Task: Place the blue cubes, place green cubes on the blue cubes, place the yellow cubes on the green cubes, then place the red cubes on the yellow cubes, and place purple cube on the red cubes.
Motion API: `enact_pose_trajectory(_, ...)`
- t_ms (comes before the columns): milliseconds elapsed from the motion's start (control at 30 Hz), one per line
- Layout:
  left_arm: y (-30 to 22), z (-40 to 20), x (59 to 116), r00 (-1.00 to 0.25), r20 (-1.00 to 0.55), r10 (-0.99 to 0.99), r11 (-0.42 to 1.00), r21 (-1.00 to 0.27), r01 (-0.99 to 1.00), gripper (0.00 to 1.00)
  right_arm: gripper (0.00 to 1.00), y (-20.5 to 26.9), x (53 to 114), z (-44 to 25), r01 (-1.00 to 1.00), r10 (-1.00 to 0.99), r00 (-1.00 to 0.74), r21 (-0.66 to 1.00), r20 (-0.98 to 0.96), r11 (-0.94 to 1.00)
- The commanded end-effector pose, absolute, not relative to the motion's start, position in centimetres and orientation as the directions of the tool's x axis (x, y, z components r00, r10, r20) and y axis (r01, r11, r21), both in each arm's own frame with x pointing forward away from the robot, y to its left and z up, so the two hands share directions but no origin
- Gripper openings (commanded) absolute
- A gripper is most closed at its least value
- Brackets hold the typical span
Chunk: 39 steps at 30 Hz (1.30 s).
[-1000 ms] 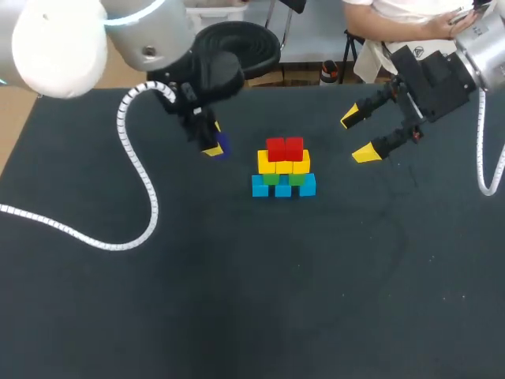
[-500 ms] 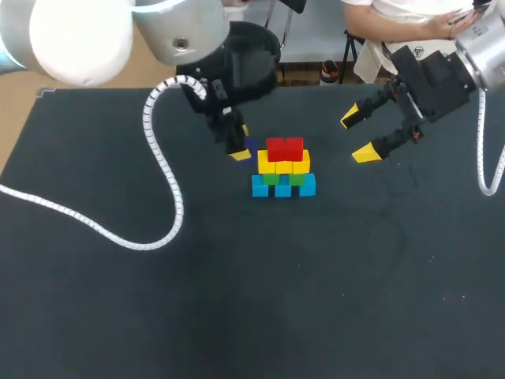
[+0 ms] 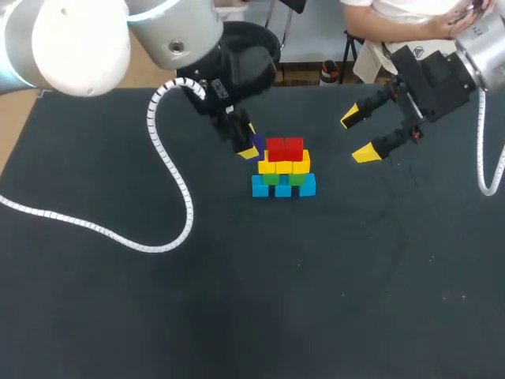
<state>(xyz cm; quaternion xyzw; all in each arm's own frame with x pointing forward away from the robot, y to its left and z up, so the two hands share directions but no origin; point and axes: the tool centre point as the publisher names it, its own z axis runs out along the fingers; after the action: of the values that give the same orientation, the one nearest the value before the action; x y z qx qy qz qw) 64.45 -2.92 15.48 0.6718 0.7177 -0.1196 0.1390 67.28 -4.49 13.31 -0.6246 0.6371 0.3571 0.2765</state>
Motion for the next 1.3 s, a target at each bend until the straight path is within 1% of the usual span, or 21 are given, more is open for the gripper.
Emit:
enact_pose_trajectory(33,-2.9,15.5,64.5,-0.059,-0.360,0.931,0.069,0.015,0.998,0.00,1.00,-4.5,67.2,13.3,-0.994,-0.598,-0.066,0.107,-0.799,-0.034)
enact_pose_trajectory(500,-2.9,15.5,64.5,-0.059,-0.360,0.931,0.069,0.015,0.998,0.00,1.00,-4.5,67.2,13.3,-0.994,-0.598,-0.066,0.107,-0.799,-0.034)
enact_pose_trajectory(600,-4.2,18.3,64.2,-0.054,-0.293,0.955,0.065,0.028,0.998,0.00,1.00,-4.5,67.2,13.3,-0.994,-0.598,-0.066,0.107,-0.799,-0.034)
enact_pose_trajectory(700,-5.2,20.0,64.0,-0.130,-0.239,0.962,0.124,-0.040,0.991,0.00,1.00,-4.5,67.2,13.3,-0.994,-0.598,-0.066,0.107,-0.799,-0.034)
enact_pose_trajectory(800,-6.0,20.5,63.4,-0.170,-0.201,0.965,0.161,-0.061,0.985,0.00,1.00,-4.5,67.2,13.3,-0.994,-0.598,-0.066,0.107,-0.799,-0.034)
enact_pose_trajectory(833,-6.2,20.5,63.1,-0.187,-0.205,0.961,0.173,-0.082,0.981,0.00,1.00,-4.5,67.2,13.3,-0.994,-0.598,-0.066,0.107,-0.799,-0.034)
enact_pose_trajectory(900,-6.8,20.4,62.3,-0.195,-0.196,0.961,0.182,-0.086,0.980,0.00,1.00,-4.5,67.2,13.3,-0.994,-0.598,-0.066,0.107,-0.799,-0.034)
enact_pose_trajectory(1000,-7.8,19.7,61.6,-0.187,-0.225,0.956,0.163,-0.120,0.979,0.00,1.00,-4.5,67.2,13.3,-0.994,-0.598,-0.066,0.107,-0.799,-0.034)
enact_pose_trajectory(1100,-8.5,18.6,62.0,-0.186,-0.254,0.949,0.144,-0.176,0.974,0.00,1.00,-4.5,67.2,13.3,-0.994,-0.598,-0.066,0.107,-0.799,-0.034)
enact_pose_trajectory(1300,-9.1,17.7,63.9,-0.189,-0.304,0.934,0.141,-0.171,0.975,0.00,1.00,-4.5,67.2,13.3,-0.994,-0.598,-0.066,0.107,-0.799,-0.034)
